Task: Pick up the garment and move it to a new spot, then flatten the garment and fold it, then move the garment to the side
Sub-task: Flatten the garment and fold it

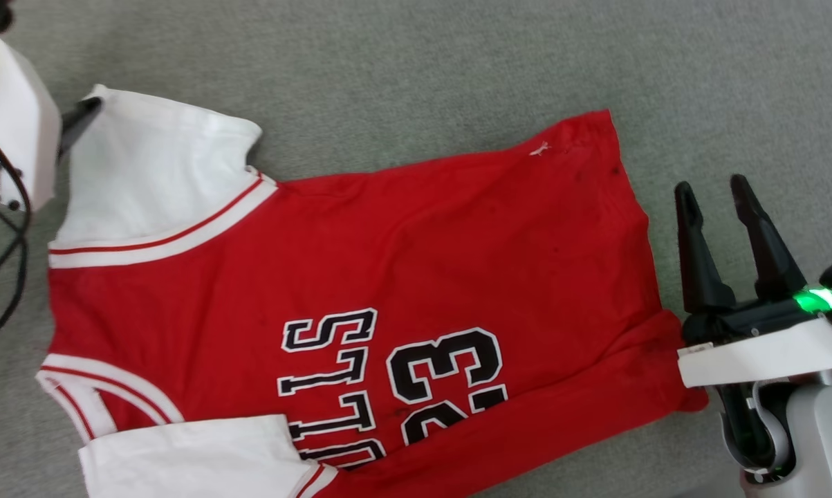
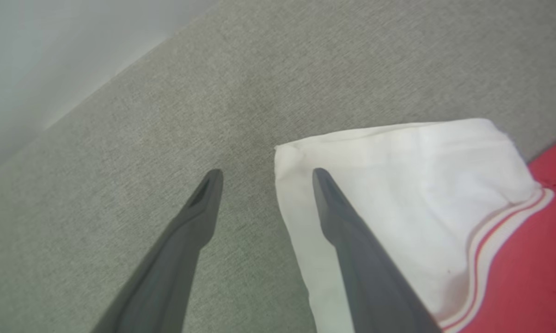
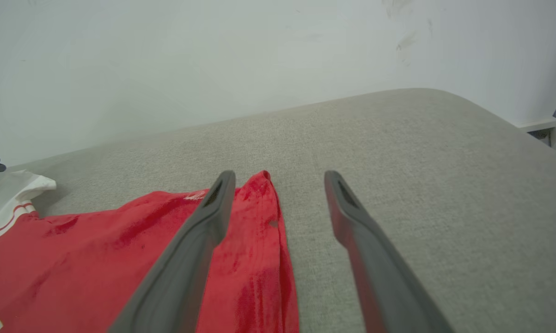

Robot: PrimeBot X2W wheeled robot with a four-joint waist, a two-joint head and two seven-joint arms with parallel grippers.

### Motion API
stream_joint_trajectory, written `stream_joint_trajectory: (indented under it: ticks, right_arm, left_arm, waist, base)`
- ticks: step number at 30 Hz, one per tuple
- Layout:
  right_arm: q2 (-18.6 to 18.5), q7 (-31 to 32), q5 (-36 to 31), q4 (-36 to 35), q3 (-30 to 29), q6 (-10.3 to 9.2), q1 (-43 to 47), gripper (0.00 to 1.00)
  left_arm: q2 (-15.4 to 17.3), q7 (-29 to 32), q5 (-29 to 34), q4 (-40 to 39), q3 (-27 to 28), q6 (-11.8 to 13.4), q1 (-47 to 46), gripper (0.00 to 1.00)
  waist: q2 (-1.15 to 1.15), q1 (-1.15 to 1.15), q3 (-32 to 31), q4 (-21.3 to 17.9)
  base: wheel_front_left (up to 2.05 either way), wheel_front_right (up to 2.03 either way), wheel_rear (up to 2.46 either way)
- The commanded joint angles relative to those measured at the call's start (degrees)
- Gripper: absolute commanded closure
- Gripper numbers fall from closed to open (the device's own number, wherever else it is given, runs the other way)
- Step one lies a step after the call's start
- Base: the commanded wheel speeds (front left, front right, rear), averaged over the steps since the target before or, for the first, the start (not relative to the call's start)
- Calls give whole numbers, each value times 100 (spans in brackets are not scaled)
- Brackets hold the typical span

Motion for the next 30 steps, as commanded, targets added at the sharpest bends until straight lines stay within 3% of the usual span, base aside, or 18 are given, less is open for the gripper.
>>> stream_joint_trajectory:
  ticks: [1, 5, 13, 14, 15, 16, 17, 23, 30]
  right_arm:
    - [38, -43, 62, 20, 22, -2, -122, 0]
    - [83, -132, 102, 188, 154, -2, -242, 0]
    - [200, -191, -52, 570, 242, -2, -430, 0]
    - [197, -194, -60, 593, 251, -2, -436, 0]
    - [190, -208, -63, 610, 253, -2, -443, 0]
    - [176, -216, -65, 626, 245, -2, -458, 0]
    - [161, -219, -72, 639, 236, -2, -475, 0]
    - [23, -120, -130, 586, 192, -2, -465, 0]
    - [-121, 239, -301, 523, -23, -2, -206, 0]
  left_arm:
    - [13, 97, -40, 50, -23, -2, -81, 0]
    - [160, 647, -37, 252, -185, -1, -299, 0]
    - [90, 821, 64, 794, -452, 30, -316, 0]
    - [75, 891, 22, 855, -490, 27, -269, 6]
    - [64, 936, -16, 899, -512, 25, -234, 39]
    - [58, 936, -36, 928, -523, 23, -217, 89]
    - [42, 906, -74, 956, -530, 21, -198, 100]
    - [-99, 298, -96, 1026, -438, 15, -149, 100]
    - [-291, -930, -271, 798, -401, 0, -23, 100]
  waist:
    - [0, -1, 176, -171]
    - [0, -1, 314, -282]
    - [0, -1, 469, -379]
    - [0, -1, 464, -376]
    - [0, -1, 457, -372]
    - [0, -1, 450, -363]
    - [0, -1, 436, -348]
    - [0, -1, 206, -189]
    - [0, -1, -266, 139]
  base:
    - [0, 0, 0]
    - [0, 0, 0]
    - [0, 0, 0]
    - [0, 0, 0]
    - [0, 0, 0]
    - [0, 0, 0]
    - [0, 0, 0]
    - [0, 0, 0]
    - [0, 0, 0]
